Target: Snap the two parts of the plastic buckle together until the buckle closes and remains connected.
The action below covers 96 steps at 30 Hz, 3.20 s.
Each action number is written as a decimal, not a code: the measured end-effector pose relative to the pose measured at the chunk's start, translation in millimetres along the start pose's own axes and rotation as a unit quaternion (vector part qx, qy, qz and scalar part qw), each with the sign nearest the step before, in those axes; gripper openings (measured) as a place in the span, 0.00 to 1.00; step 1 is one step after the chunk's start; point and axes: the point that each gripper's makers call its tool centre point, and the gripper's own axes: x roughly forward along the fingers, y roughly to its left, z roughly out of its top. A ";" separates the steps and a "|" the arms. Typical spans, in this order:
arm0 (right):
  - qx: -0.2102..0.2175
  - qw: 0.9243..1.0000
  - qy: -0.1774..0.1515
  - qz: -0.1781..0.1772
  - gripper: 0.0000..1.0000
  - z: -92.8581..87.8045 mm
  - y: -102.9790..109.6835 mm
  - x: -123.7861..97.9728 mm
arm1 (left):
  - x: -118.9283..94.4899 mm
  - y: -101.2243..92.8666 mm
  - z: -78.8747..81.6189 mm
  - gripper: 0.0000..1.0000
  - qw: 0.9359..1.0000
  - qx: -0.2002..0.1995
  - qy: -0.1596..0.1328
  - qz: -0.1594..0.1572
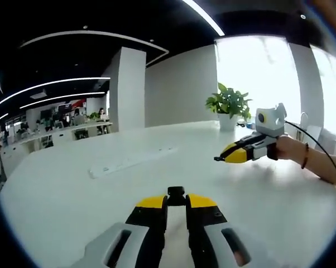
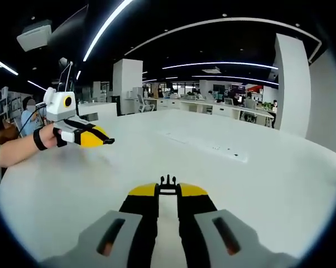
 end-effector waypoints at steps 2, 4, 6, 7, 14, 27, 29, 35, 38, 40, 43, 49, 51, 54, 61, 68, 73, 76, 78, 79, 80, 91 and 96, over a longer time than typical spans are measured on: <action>0.000 1.000 -0.001 0.000 0.11 0.2 0.4 -0.3 | -0.4 -0.5 -0.1 0.12 1.000 -0.001 0.000 0.000; -0.001 1.000 -0.001 -0.001 0.11 0.3 0.7 -0.9 | -0.8 0.5 0.2 0.12 1.000 -0.001 -0.001 0.002; -0.001 1.000 -0.002 -0.002 0.11 0.8 0.8 -1.2 | -1.6 1.3 0.6 0.12 1.000 -0.003 -0.002 0.004; -0.002 1.000 -0.003 -0.002 0.11 1.1 0.6 -1.2 | -1.8 1.8 0.7 0.12 1.000 -0.005 -0.002 0.003; -0.004 1.000 -0.004 -0.004 0.11 4.0 -1.3 -1.0 | -3.6 5.7 1.3 0.12 1.000 -0.011 -0.005 0.010; -0.007 1.000 -0.010 -0.011 0.11 7.3 -3.9 -2.2 | -7.0 9.4 7.4 0.12 0.999 -0.021 -0.020 0.017; -0.008 1.000 -0.012 -0.011 0.11 8.9 -3.2 -2.6 | -6.9 10.8 8.2 0.12 0.999 -0.022 -0.021 0.019; -0.009 1.000 -0.014 -0.011 0.11 11.2 -1.1 -3.8 | -7.0 11.7 8.0 0.12 0.999 -0.024 -0.022 0.020; -0.010 1.000 -0.015 -0.011 0.11 11.5 -0.2 -4.1 | -7.8 11.3 9.9 0.12 0.999 -0.025 -0.025 0.020; -0.011 1.000 -0.015 -0.010 0.11 12.1 0.1 -4.2 | -8.1 11.5 10.5 0.12 0.999 -0.023 -0.026 0.022; -0.012 1.000 -0.019 -0.011 0.11 14.8 -1.1 -5.2 | -7.9 12.9 11.2 0.12 0.999 -0.022 -0.028 0.025; -0.013 1.000 -0.022 -0.013 0.11 16.4 -3.1 -6.5 | -7.7 13.7 12.3 0.12 0.999 -0.020 -0.029 0.027; -0.014 1.000 -0.018 -0.011 0.11 15.4 -2.1 -6.0 | -7.4 13.3 11.8 0.12 0.999 -0.019 -0.028 0.026; -0.014 1.000 -0.019 -0.009 0.11 15.8 -0.9 -5.7 | -6.8 13.1 10.5 0.12 0.999 -0.017 -0.025 0.027; -0.016 1.000 -0.018 -0.009 0.11 15.9 -2.2 -5.7 | -7.0 12.1 9.9 0.12 0.999 -0.016 -0.024 0.027; -0.018 1.000 -0.015 -0.009 0.11 14.6 -1.6 -6.1 | -6.7 12.4 8.4 0.12 0.999 -0.017 -0.022 0.029; -0.019 1.000 -0.014 -0.009 0.11 13.9 -2.1 -5.9 | -6.7 13.1 8.7 0.12 0.999 -0.017 -0.023 0.029; -0.018 1.000 -0.012 -0.008 0.11 12.6 -1.2 -5.7 | -6.5 13.2 8.0 0.12 0.999 -0.016 -0.021 0.030; -0.020 1.000 -0.010 -0.009 0.11 12.0 -1.1 -5.7 | -6.2 12.9 7.6 0.12 0.999 -0.016 -0.020 0.029; -0.021 1.000 -0.011 -0.009 0.11 12.2 -1.1 -5.8 | -6.1 13.0 7.6 0.12 0.999 -0.016 -0.020 0.029; -0.020 1.000 -0.012 -0.009 0.11 12.4 -1.1 -6.0 | -6.0 13.1 7.7 0.12 0.999 -0.015 -0.020 0.029; -0.020 1.000 -0.008 -0.008 0.11 10.4 0.2 -5.7 | -5.8 8.0 8.8 0.12 0.999 -0.011 -0.021 0.024; -0.021 1.000 -0.008 -0.008 0.11 10.6 -0.1 -5.3 | -5.6 6.6 8.4 0.12 1.000 -0.010 -0.020 0.022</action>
